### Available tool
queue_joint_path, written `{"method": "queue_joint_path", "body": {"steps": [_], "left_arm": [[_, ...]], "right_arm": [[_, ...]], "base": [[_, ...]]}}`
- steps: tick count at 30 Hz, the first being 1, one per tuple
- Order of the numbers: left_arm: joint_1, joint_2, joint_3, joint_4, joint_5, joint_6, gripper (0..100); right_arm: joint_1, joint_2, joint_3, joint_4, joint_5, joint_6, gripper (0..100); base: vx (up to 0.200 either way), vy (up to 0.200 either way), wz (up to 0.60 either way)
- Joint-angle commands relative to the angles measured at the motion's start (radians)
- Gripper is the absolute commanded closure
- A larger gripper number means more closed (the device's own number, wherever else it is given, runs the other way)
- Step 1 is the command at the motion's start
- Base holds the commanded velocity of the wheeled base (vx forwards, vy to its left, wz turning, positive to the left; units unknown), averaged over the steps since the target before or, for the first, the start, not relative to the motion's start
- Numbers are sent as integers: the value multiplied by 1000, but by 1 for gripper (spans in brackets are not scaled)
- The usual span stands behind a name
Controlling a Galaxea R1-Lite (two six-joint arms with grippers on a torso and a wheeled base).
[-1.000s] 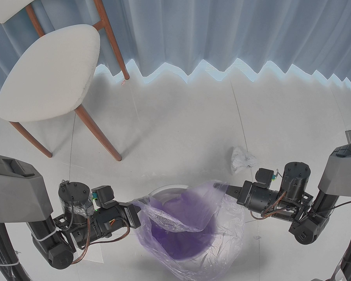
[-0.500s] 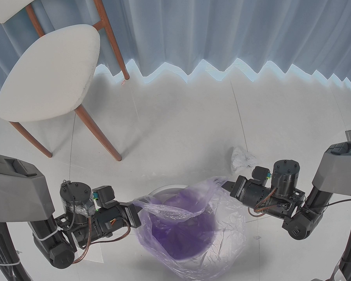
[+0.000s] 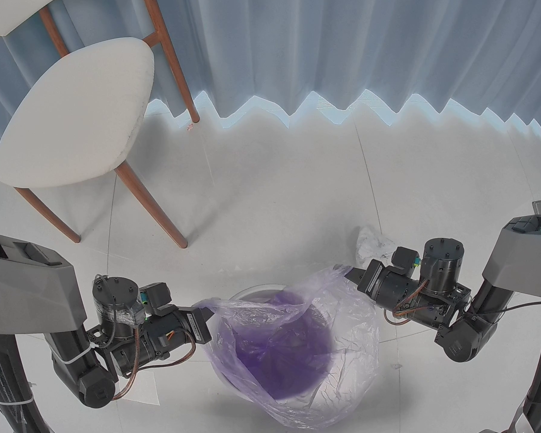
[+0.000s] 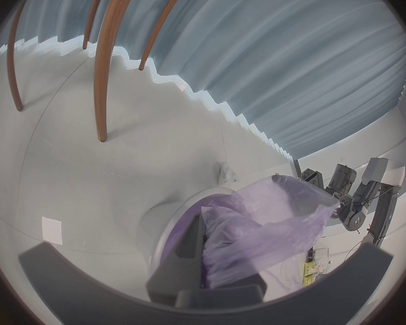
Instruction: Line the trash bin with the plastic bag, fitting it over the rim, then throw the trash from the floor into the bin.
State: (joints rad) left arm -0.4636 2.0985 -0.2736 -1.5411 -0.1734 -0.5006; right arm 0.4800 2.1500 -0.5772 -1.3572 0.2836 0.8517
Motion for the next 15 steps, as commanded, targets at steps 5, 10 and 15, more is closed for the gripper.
{"method": "queue_joint_path", "body": {"steps": [5,10,15], "left_arm": [[42,69,-35,-1,2,-1,100],[95,106,-59,-1,3,1,100],[138,146,-90,-1,2,-1,100]], "right_arm": [[-18,68,-69,0,-49,21,100],[-40,106,-108,0,-55,53,100],[-43,153,-145,0,-98,73,100]], "base": [[0,0,0],[0,0,0],[0,0,0]]}}
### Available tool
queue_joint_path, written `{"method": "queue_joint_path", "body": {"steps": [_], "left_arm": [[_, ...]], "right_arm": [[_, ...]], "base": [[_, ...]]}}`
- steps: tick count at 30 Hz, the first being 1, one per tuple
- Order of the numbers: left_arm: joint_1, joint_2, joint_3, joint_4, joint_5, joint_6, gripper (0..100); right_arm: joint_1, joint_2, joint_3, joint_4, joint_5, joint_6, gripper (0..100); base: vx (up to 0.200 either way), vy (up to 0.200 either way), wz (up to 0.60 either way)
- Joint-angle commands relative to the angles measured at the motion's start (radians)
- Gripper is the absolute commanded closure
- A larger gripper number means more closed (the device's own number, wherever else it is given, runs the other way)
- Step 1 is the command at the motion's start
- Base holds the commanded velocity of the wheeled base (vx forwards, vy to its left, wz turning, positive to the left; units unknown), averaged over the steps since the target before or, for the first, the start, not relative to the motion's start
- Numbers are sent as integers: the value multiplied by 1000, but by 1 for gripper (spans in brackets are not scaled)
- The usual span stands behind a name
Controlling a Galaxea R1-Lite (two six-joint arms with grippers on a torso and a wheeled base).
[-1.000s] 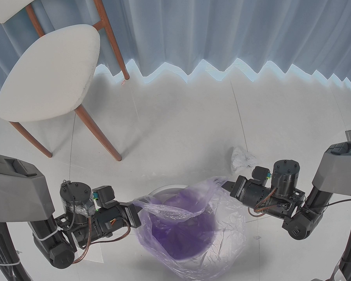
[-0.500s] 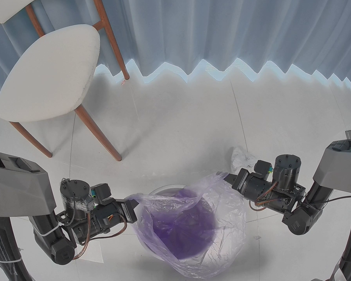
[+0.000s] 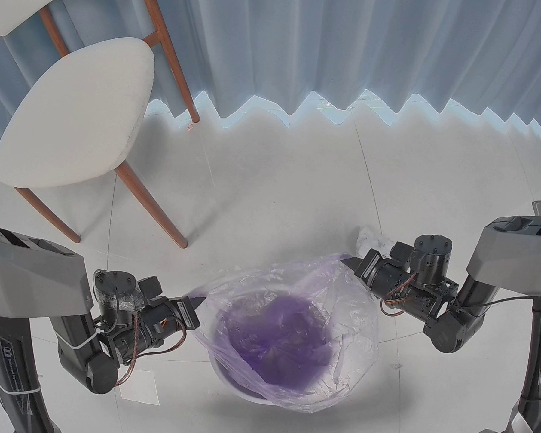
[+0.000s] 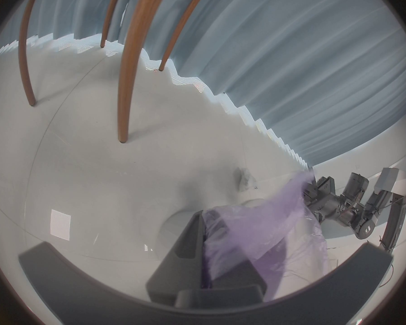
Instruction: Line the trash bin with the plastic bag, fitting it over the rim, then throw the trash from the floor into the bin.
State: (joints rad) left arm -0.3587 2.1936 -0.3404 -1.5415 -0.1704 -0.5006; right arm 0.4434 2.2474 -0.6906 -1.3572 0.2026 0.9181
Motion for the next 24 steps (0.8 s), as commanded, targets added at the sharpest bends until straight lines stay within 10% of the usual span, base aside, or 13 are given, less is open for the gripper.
{"method": "queue_joint_path", "body": {"steps": [1,24], "left_arm": [[35,52,-25,0,0,-1,100],[64,164,-69,-2,-15,-7,100]], "right_arm": [[-6,58,-35,0,-18,7,100],[6,170,-110,-26,-86,10,100]], "base": [[0,0,0],[0,0,0]]}}
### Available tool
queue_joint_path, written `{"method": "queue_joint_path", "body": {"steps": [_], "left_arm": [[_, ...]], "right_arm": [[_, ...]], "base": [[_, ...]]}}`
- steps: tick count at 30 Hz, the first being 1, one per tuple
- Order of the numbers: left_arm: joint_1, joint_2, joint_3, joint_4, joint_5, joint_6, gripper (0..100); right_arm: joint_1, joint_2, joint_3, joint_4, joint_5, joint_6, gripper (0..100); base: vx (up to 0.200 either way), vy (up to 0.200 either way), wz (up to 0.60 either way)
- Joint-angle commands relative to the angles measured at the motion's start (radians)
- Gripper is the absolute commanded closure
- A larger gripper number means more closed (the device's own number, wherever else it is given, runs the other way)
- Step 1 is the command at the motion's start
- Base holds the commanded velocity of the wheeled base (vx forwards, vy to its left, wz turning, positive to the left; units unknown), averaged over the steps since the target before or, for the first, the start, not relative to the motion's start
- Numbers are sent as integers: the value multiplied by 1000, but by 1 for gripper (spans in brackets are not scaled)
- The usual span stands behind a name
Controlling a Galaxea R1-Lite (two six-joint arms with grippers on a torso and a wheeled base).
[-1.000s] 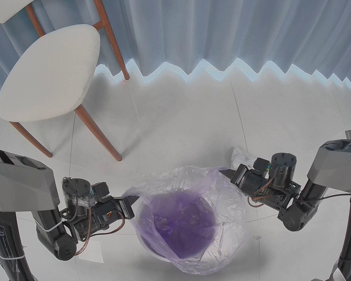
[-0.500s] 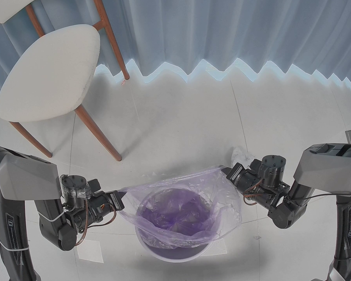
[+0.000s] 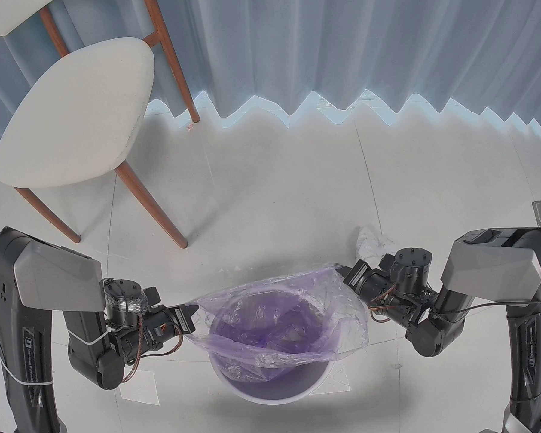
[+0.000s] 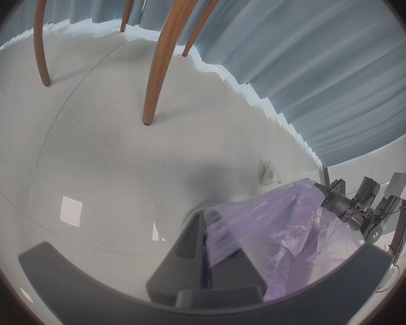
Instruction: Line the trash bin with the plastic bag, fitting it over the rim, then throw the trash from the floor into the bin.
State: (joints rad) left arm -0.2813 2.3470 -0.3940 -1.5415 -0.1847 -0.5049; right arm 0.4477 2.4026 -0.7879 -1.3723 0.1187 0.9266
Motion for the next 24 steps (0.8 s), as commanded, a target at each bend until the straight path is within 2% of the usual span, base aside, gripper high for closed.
{"method": "queue_joint_path", "body": {"steps": [1,6,11,14,24], "left_arm": [[-19,8,-26,-2,2,-6,100],[-22,-14,-52,-2,10,-41,100],[-21,-74,-72,-2,10,-104,100],[-21,-66,-88,0,11,-127,100],[-10,54,-131,0,33,-127,100]], "right_arm": [[2,10,-11,-37,-2,3,100],[-3,10,-7,-197,-4,11,100],[-10,7,-33,-197,-10,12,100],[-9,21,-63,-195,-57,9,100],[0,92,-102,-171,-76,3,100]], "base": [[0,0,0],[0,0,0],[0,0,0],[0,0,0],[0,0,0]]}}
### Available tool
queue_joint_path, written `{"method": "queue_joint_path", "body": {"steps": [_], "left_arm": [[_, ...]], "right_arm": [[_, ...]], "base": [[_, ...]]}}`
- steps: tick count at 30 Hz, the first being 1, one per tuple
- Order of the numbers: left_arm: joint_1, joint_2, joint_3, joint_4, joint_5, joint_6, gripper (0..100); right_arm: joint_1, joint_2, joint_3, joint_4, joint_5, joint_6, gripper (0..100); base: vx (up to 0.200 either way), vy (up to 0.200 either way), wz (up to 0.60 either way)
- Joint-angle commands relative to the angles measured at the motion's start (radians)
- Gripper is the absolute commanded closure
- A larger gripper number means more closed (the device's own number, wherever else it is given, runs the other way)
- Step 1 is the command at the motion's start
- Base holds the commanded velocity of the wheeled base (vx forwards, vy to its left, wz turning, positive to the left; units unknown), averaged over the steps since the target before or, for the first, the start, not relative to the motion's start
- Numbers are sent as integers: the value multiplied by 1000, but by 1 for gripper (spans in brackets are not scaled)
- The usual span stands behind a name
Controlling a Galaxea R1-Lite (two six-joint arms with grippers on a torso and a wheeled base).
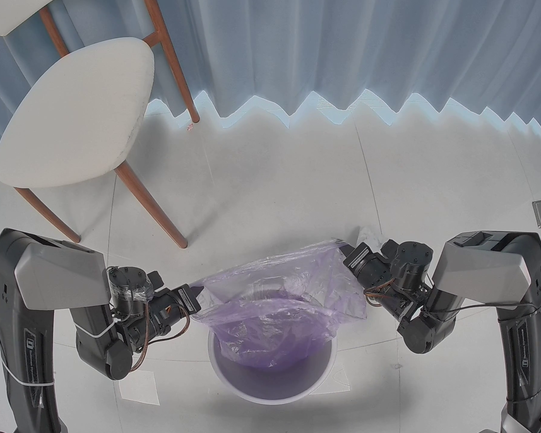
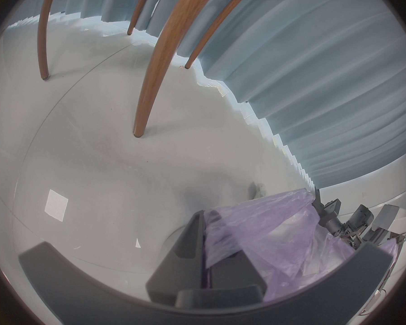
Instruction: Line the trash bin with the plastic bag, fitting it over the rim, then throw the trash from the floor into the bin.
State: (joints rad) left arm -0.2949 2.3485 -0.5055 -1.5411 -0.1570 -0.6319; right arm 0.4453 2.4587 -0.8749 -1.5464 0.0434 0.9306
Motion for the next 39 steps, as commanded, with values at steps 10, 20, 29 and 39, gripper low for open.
{"method": "queue_joint_path", "body": {"steps": [10,20,29,39], "left_arm": [[8,86,-7,-1,5,1,100],[-7,60,45,-2,-6,6,100],[-27,58,45,-2,4,8,100],[-27,58,47,-2,2,8,100]], "right_arm": [[6,52,-1,35,1,-3,100],[29,40,91,14,6,-4,100],[41,34,129,-23,7,-9,100],[41,14,163,-23,7,-26,100]], "base": [[0,0,0],[0,0,0],[0,0,0],[0,0,0]]}}
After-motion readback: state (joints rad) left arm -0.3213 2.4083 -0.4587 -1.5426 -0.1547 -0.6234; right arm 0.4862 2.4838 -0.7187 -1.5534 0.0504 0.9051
